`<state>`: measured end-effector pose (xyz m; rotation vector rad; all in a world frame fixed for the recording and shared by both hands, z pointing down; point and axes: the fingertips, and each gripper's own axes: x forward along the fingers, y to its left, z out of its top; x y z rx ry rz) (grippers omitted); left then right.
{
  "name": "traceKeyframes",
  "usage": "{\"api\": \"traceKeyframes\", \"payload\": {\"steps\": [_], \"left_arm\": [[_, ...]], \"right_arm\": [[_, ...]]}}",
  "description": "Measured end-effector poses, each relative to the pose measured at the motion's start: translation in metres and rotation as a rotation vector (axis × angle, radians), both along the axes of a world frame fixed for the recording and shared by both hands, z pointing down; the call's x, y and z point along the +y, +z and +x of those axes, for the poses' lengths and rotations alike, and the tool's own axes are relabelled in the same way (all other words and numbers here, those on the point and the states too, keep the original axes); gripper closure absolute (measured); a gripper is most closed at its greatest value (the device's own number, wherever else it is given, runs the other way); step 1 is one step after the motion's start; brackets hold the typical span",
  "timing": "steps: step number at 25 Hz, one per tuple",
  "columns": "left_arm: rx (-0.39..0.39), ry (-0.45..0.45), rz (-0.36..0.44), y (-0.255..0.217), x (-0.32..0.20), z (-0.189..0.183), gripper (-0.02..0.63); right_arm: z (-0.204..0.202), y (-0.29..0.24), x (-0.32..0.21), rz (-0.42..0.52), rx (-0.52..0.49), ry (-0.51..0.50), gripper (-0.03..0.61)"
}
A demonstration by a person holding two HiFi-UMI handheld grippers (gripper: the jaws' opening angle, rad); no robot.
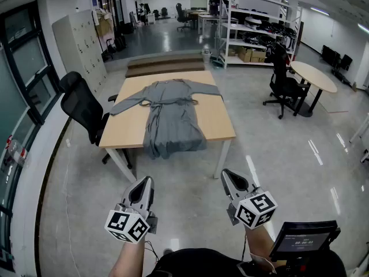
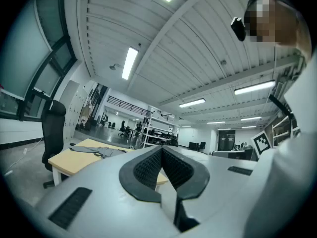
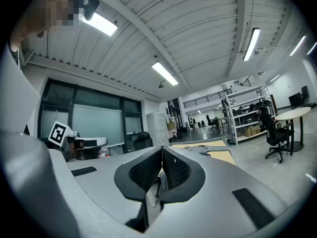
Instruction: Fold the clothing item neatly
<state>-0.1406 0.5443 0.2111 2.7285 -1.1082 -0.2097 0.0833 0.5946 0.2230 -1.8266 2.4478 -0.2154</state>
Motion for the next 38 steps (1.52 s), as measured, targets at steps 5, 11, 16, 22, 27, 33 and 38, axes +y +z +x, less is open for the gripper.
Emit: {"api": "traceKeyframes", "payload": {"steps": [5,11,16,22,27,33,38], "left_arm": [[0.007,-0.029,-0.006,0.001,0.005,0.002,0.615],[-0.001,-0.036,-0.023,0.007,-0.022,0.024,0.615],[0.017,-0.038,-0.027,0.014,-0.067,0.018,0.615],[0.016,-0.034,-0.038,0.017,-0.146,-0.004,0.615],[0.047,-0.009,-0.026,0.013,-0.204,-0.021,0.615],[0.039,0.042,-0.046,0.02,-0.264,-0.015,0.615],[0.043,0.05,-0.048,0.022,-0.307,0.001,0.615]], "right_arm": [[0.004,-0.001,0.004,0.001,0.009,-0.021,0.571],[0.03,0.011,-0.03,-0.015,-0.01,-0.023,0.571],[0.026,0.016,-0.071,-0.023,0.001,-0.01,0.571],[0.004,-0.001,-0.14,0.039,0.007,-0.027,0.571],[-0.003,0.0,-0.202,-0.001,0.007,0.03,0.571],[-0.012,-0.002,-0.253,-0.027,0.024,0.024,0.571],[-0.01,0.001,-0.289,-0.025,0.026,0.016,0.571]]}}
